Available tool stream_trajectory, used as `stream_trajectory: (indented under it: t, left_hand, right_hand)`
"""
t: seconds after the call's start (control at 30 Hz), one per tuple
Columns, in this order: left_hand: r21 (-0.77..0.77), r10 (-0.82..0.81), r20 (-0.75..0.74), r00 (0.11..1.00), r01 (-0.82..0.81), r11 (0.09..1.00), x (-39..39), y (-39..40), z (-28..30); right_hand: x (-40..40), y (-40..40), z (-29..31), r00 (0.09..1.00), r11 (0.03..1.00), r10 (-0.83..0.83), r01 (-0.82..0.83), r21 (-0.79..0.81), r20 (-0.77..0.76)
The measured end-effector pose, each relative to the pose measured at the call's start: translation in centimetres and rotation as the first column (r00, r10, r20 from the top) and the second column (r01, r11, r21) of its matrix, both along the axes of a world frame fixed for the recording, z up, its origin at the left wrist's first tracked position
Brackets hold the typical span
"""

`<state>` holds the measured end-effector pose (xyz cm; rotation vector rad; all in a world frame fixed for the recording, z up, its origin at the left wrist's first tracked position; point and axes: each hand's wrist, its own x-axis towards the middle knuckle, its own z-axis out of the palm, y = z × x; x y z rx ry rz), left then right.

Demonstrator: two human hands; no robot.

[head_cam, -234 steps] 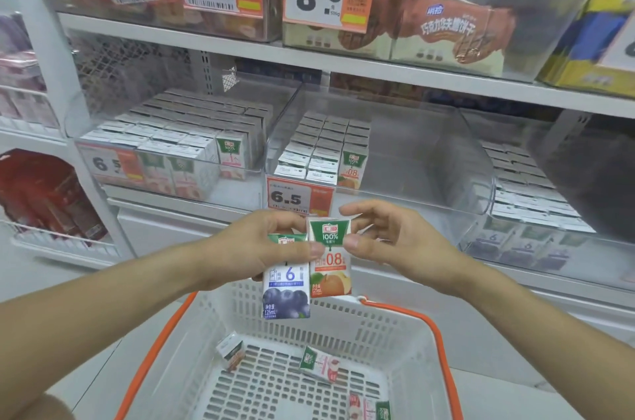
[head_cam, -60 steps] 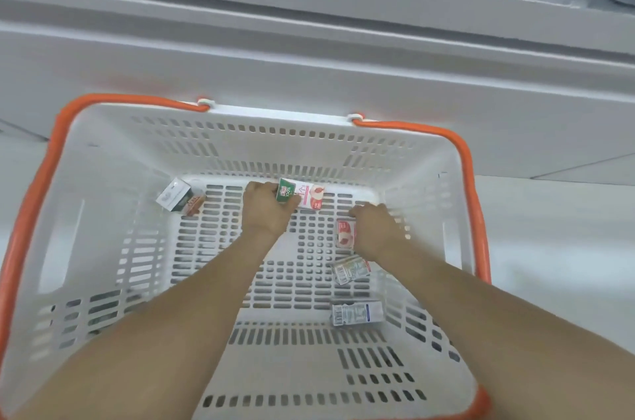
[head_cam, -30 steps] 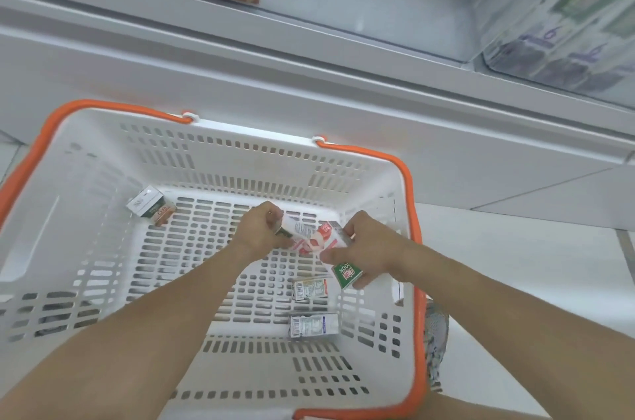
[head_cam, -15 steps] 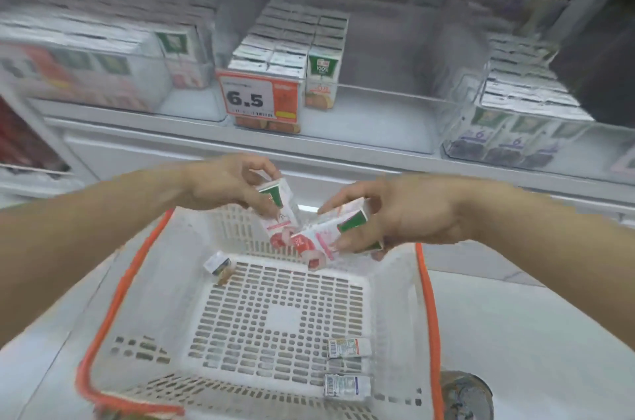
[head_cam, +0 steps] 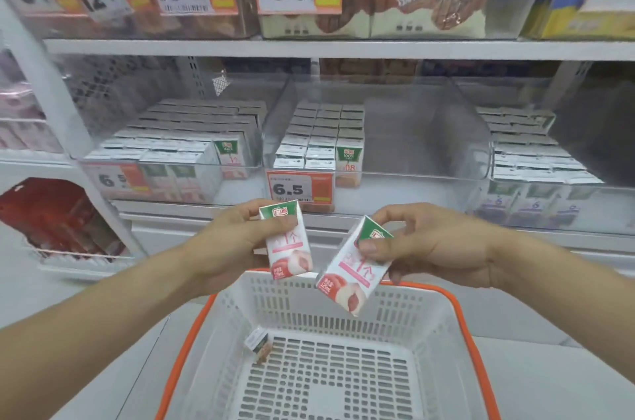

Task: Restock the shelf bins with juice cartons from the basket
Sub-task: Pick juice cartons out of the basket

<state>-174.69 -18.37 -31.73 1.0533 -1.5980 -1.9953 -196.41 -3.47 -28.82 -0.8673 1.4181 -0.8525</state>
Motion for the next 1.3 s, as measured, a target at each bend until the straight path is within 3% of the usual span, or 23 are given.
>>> stream_trajectory:
  t: [0.17, 0.4, 0.5, 0.6, 0.7, 0.97, 1.17, 1.3]
  left_hand:
    - [0.104, -0.125, 0.053, 0.991, 0.119, 0.987, -1.4, 0.7, -0.1]
    - [0.266, -0.275, -0.115, 0.955, 0.296, 0.917, -2.7, 1.3, 1.1]
    - [0.217, -0.327, -0.111, 0.939, 0.343, 0.914, -2.5, 1.2, 1.2]
    - [0.066, -0.414, -0.041, 0.91, 0.416, 0.907, -2.0, 0.8, 0.6]
    - [0.052, -0.471, -0.03, 0.881, 0.472, 0.88, -1.5, 0.7, 0.2]
    - [0.057, -0.388, 0.084, 0.918, 0.385, 0.921, -0.4, 0.2, -0.9]
    - [0.058, -0.409, 0.183, 0.894, 0.405, 0.912, 0.6, -0.6, -1.4]
    - [-0.021, -0.487, 0.268, 0.831, 0.511, 0.86, 1.5, -1.0, -1.2]
  right_hand:
    - [-0.4, -0.9, -0.1, 0.998, 0.996, -0.057, 0.059, -0.065, 0.025]
    - [0.3, -2.2, -0.4, 0.996, 0.996, 0.003, 0.005, -0.085, 0.094]
    - [0.9, -2.4, -0.2, 0.999, 0.997, 0.001, 0.002, -0.081, 0.037]
    - [1.4, -2.6, -0.2, 0.995, 0.991, -0.068, 0.059, -0.122, -0.07]
    - [1.6, -2.8, -0.5, 0.993, 0.985, -0.069, 0.053, -0.163, -0.095]
    - [2.1, -3.4, -1.4, 0.999, 0.998, 0.051, -0.051, -0.046, 0.002]
    - [3.4, -4.0, -2.6, 0.999, 0.999, -0.012, 0.013, -0.043, 0.037]
    - [3.7, -4.2, -2.8, 0.985, 0.985, 0.175, -0.175, -0.005, 0.007]
